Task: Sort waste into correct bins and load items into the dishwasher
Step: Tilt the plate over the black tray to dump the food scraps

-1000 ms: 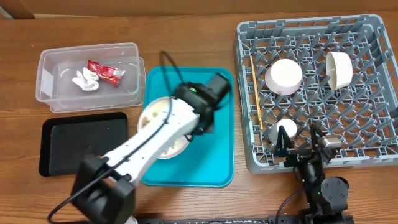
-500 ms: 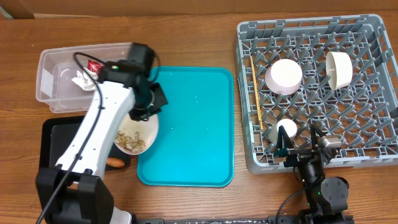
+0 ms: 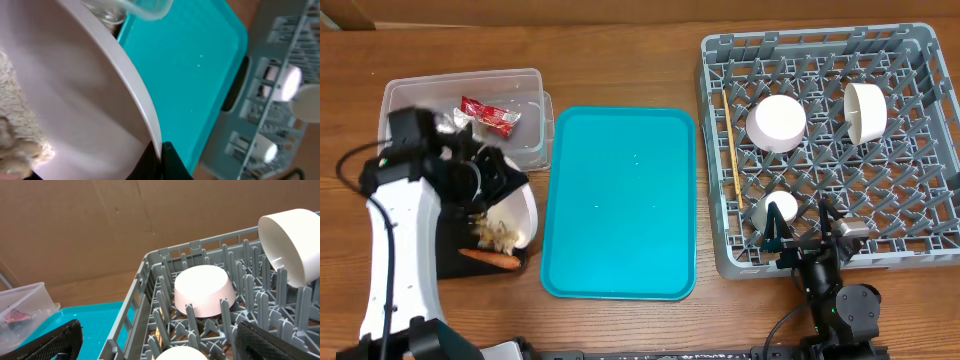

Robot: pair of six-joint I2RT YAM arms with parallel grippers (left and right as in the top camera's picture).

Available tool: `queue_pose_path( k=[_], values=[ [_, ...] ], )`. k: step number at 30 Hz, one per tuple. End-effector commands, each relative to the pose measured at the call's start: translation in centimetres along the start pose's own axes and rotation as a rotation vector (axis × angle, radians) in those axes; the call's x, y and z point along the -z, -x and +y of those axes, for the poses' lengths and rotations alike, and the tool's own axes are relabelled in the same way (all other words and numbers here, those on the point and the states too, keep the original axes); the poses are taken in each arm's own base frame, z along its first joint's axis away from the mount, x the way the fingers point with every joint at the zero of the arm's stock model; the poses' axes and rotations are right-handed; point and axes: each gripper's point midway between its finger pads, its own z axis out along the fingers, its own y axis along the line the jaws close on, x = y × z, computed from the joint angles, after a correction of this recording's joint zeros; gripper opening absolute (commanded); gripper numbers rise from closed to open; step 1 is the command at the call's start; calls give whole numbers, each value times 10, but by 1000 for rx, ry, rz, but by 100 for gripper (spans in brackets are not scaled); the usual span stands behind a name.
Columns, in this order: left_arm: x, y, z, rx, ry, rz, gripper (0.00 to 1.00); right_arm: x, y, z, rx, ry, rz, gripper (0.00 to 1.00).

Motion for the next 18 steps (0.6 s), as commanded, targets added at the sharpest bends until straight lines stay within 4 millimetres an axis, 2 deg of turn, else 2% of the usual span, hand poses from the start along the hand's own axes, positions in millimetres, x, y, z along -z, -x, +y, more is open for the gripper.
queue_pose_path(
  k=[1,6,13,18],
  values=[
    [13,-12,-10,-72,-202,-24,4,0,-1,-2,-1,-5,-5,100],
    [44,-12,-14,-143,-376,-132,4,0,-1,-2,-1,-4,-5,100],
    [89,-10,-16,-185,-475,-295,4,0,-1,-2,-1,-4,-5,100],
    [101,-17,-5,-179,-480,-340,4,0,-1,-2,-1,-5,-5,100]
  ],
)
